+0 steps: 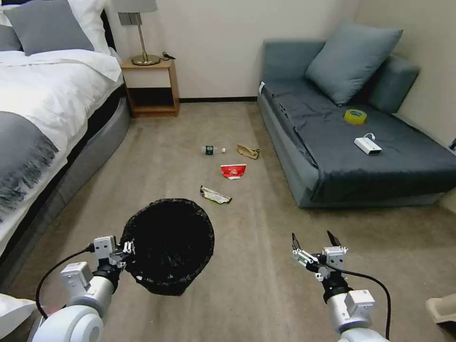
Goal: Pick up the trash bin, then pick up the garbage on the floor and place it into the trash bin.
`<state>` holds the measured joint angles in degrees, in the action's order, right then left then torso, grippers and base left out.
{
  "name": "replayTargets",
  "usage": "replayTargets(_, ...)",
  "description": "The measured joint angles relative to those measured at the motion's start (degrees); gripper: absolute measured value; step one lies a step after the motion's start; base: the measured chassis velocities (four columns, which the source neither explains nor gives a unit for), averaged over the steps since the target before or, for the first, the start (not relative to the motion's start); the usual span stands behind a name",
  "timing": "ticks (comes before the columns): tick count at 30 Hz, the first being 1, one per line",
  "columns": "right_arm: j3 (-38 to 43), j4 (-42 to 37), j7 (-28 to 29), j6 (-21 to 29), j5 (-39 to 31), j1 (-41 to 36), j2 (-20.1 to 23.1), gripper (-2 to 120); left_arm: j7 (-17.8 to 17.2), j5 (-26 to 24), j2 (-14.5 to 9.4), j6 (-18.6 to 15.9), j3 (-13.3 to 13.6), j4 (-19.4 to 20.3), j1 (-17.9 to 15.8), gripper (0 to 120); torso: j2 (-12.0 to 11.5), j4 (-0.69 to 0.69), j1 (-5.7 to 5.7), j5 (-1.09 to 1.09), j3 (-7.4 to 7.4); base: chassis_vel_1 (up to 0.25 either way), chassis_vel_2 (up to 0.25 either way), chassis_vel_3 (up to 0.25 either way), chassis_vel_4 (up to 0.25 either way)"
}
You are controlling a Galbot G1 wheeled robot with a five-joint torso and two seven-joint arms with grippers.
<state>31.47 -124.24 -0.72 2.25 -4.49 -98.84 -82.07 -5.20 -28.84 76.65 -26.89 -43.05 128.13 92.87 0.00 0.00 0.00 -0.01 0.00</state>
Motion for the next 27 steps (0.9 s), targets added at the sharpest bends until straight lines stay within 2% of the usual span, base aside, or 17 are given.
replayTargets(18, -0.1, -0.7, -1.8, -0.8, 0.6, -0.5, -0.1, 100, -0.5, -0.6, 0.2, 0.6, -0.2, 0.2, -0.7, 4, 0.0, 0.0, 0.0, 0.0, 0.0, -0.005, 0.005, 0.004, -0.007)
replayTargets(27, 0.2, -1.0, -2.8, -1.8, -1.0, -0.9, 0.0, 100, -0.5, -0.8, 0.4, 0.8, -0.3, -0.4, -1.2, 4, 0.0, -0.01, 0.0, -0.01, 0.0, -0.177, 0.166, 0.169, -0.174)
